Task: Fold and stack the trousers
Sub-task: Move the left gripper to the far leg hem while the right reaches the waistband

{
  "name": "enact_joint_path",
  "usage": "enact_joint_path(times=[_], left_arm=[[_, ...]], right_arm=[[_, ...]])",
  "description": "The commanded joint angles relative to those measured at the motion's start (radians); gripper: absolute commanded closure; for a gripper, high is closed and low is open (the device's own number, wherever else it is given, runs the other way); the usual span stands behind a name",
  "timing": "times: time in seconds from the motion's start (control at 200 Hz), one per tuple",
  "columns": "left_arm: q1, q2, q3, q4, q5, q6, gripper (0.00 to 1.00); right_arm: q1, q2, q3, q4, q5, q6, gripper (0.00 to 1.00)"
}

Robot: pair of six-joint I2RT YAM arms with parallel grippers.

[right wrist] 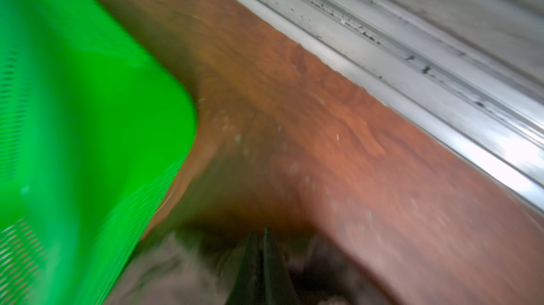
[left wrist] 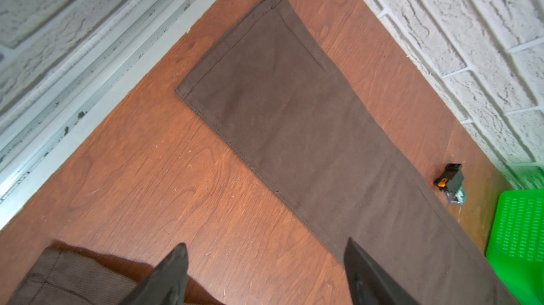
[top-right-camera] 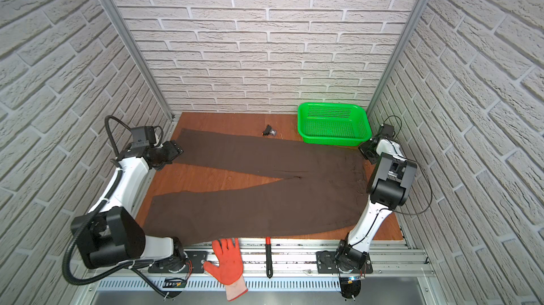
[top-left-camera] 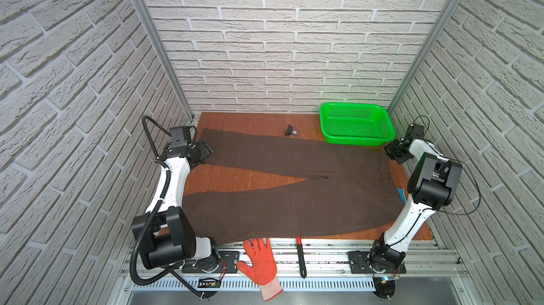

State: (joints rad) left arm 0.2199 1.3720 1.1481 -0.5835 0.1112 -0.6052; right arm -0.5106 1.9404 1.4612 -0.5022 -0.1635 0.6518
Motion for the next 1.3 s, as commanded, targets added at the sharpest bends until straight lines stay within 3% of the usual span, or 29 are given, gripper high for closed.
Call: enact_joint_path(times=[0.0,0.16,0.34,0.61,1.065,1.295], left_arm=[[0.008,-0.039,0.041,-0.028,-0.019,0.015,0.17],[0.026,-0.029,0.076,-0.044,-0.001,0.009,0.17],[0.05,0.03,0.14,-0.053,0.036,0.006,0.17],[0.087,0.247,0.286,-0.02,0.113,-0.025,0.18],[0.064,0.837,0.847,-0.18,0.055,0.035,0.21],[0.051,1.091,1.174,-0.238,0.033,0.081,0.26]], right_arm=[[0.004,-0.179,-0.06,0.022,-0.025,0.022,0.95],[0.004,-0.354,-0.204,0.034,-0.036,0.048,0.95],[0.006,-0.444,-0.268,0.014,-0.051,0.051,0.95],[0.022,-0.57,-0.37,0.009,-0.039,0.087,0.95],[0.04,-0.79,-0.546,-0.062,0.104,0.174,0.95],[0.043,-0.818,-0.571,-0.082,0.075,0.163,0.95]])
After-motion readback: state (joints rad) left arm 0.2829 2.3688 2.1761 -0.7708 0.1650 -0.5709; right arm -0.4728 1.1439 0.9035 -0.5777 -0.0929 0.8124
